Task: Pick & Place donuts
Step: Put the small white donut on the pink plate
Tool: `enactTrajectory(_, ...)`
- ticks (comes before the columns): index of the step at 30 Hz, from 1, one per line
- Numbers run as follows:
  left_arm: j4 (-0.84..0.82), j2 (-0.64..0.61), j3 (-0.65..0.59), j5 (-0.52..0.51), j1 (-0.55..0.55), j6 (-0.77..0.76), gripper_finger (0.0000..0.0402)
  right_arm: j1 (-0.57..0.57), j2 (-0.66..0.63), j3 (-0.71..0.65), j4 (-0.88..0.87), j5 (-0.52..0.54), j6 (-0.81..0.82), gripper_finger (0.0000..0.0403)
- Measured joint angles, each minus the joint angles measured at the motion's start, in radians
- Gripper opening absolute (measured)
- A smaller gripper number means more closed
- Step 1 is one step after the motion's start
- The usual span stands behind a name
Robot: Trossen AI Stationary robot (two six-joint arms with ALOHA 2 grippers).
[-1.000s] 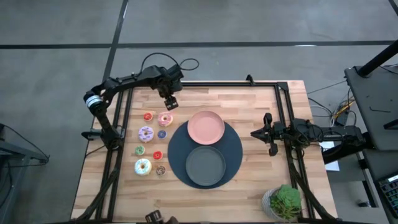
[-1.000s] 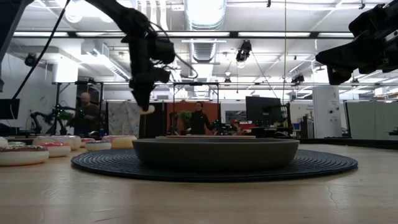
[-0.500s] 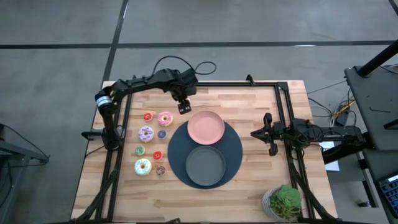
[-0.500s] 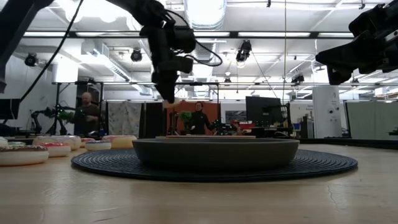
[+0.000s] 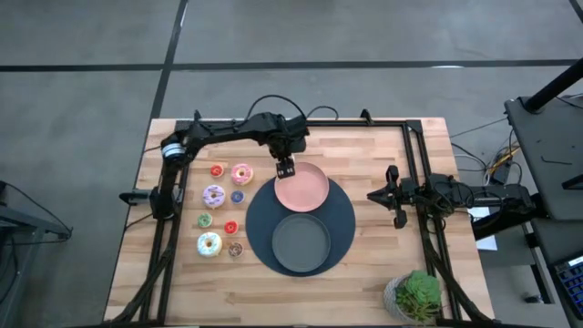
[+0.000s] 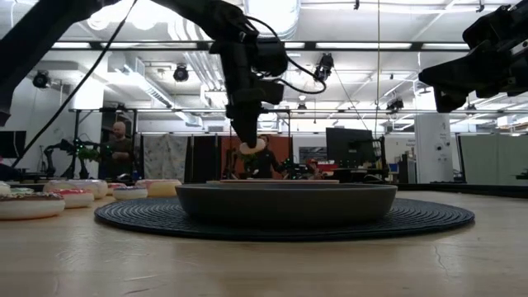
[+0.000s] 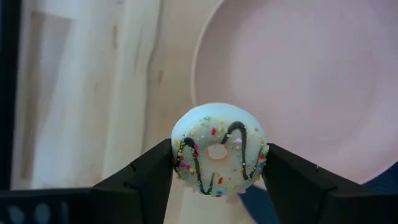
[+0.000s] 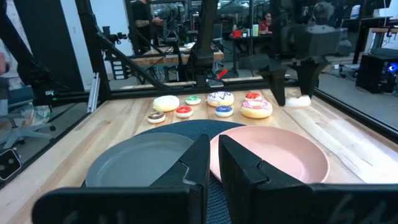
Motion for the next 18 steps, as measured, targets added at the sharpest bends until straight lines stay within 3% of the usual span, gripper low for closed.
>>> enactTrajectory(18,0.008,0.109,0.079,0.037,-0.052,0.000,0.0206,0.000,0.000,0.000,0.000,0.000,0.000,0.0029)
